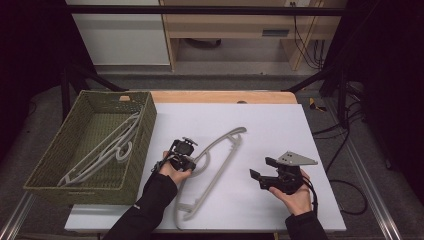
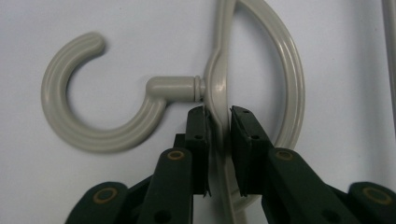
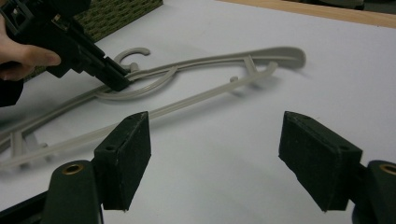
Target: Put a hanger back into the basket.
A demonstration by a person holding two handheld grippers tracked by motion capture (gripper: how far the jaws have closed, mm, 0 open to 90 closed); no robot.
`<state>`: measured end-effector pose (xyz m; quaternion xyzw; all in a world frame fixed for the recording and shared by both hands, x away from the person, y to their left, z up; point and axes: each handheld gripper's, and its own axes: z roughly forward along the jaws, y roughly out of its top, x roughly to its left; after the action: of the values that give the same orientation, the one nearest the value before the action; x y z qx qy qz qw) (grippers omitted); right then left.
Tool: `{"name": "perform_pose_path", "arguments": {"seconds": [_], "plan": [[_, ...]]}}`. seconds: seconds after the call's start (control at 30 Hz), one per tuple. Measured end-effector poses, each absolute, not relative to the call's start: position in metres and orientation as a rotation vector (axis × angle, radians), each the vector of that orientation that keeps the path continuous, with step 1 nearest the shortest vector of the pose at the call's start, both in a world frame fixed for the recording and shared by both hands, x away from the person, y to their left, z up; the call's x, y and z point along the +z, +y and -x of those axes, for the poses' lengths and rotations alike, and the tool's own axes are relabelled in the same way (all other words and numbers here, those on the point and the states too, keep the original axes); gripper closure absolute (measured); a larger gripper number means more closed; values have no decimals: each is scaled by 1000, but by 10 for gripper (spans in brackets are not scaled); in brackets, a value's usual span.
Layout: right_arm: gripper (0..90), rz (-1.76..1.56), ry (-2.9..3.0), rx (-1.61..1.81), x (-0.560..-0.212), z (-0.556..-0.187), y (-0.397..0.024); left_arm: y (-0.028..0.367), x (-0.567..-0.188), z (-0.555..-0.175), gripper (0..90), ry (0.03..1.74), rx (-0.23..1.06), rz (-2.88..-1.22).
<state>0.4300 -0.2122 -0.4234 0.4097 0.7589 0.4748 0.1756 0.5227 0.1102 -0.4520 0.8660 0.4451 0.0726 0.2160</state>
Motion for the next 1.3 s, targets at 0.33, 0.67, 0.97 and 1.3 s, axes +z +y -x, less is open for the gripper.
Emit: {"name": "perform_pose_path", "arguments": {"seconds": [0.33, 0.67, 0.97, 1.3], "plan": [[217, -1156, 2156, 1347, -424, -430, -213, 108, -453, -520, 698, 1115, 225, -2455], [217, -1159, 2144, 1357, -422, -430, -212, 102, -453, -514, 797, 1147, 291, -2454], [220, -1164, 2140, 1357, -422, -430, -213, 106, -448, -512, 828, 1139, 282, -2417], [221, -1167, 2138, 1355, -422, -430, -215, 110, -430, -504, 831, 1065, 332, -2399]]}}
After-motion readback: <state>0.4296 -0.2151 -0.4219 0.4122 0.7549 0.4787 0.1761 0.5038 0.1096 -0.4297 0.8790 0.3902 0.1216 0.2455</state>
